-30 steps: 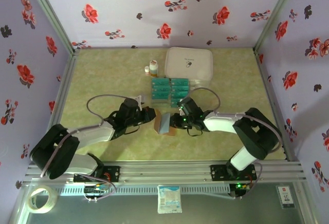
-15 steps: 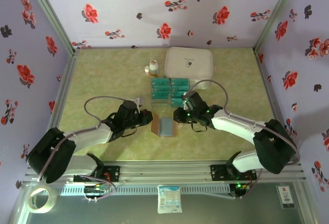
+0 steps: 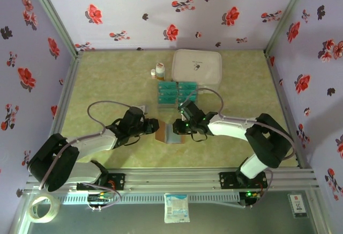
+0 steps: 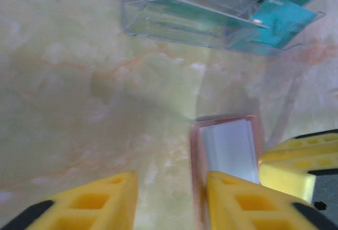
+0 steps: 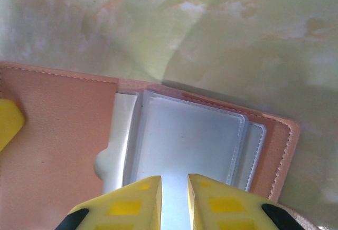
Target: Put the credit cards into the card holder
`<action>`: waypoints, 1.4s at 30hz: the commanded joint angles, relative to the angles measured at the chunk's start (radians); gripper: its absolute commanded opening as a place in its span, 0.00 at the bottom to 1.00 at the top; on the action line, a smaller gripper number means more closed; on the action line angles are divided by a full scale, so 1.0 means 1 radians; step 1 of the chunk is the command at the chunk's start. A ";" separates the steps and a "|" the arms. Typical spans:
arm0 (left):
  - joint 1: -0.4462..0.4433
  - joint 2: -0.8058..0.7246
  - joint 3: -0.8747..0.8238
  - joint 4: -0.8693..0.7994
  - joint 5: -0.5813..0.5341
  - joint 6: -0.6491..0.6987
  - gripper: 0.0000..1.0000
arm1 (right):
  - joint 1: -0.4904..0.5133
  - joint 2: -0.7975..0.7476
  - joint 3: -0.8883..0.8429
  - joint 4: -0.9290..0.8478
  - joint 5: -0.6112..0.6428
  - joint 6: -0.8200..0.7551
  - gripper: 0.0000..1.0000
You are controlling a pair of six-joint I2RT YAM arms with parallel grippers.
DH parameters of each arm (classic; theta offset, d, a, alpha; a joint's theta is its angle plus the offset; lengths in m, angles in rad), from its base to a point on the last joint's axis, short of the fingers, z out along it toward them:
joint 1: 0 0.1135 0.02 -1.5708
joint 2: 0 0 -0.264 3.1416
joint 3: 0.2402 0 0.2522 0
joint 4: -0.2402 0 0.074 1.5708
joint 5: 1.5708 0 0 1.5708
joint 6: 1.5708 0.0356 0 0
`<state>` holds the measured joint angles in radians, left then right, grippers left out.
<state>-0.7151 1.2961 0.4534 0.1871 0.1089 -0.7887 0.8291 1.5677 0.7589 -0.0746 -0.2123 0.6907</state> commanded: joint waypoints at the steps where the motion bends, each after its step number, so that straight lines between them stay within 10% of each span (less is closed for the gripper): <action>1: 0.005 0.002 0.021 -0.082 -0.059 0.062 0.46 | -0.001 0.025 -0.031 0.031 0.020 0.011 0.19; 24: -0.017 0.132 0.121 -0.288 -0.221 0.123 0.49 | -0.005 -0.007 -0.083 0.034 0.023 0.027 0.20; 35: -0.014 0.039 0.175 -0.372 -0.258 0.107 0.65 | -0.009 -0.145 0.066 -0.205 0.044 -0.154 0.62; 42: 0.010 -0.047 0.223 -0.438 -0.335 0.067 0.76 | -0.009 -0.171 0.155 -0.378 0.175 -0.212 0.71</action>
<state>-0.7193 1.2835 0.6308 -0.1921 -0.1585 -0.7013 0.8246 1.4147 0.8825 -0.3252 -0.1295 0.5224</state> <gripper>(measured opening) 0.750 0.705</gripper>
